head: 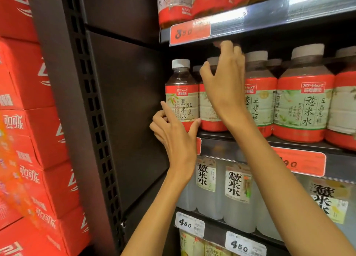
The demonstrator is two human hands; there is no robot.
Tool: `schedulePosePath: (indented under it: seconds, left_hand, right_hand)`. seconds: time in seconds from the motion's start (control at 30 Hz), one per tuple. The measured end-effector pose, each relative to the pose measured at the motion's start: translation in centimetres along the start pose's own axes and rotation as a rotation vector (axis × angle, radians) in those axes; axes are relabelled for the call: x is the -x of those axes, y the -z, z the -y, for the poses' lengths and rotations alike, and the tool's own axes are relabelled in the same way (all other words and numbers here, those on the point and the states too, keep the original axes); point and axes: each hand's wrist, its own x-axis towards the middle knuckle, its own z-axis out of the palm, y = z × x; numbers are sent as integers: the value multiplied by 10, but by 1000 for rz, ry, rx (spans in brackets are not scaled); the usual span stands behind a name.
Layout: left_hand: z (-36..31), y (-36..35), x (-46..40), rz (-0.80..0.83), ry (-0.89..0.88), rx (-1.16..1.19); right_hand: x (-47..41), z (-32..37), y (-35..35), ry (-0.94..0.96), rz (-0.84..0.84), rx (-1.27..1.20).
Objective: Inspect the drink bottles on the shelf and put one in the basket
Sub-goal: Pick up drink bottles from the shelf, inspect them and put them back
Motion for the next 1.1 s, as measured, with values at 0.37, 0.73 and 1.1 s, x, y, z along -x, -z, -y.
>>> schedulePosePath:
  seconds: [0.37,0.73,1.1]
  left_hand:
    - [-4,5,10,-30,3,232]
    - [-6,5,5,11,-1,94]
    - [-24,36,44,238,7,551]
  right_hand:
    - [-2,-5,-17,-70,217,208]
    - [1,1,-2,-64,52,-128]
    - [26,19,28,-64,-41,-534]
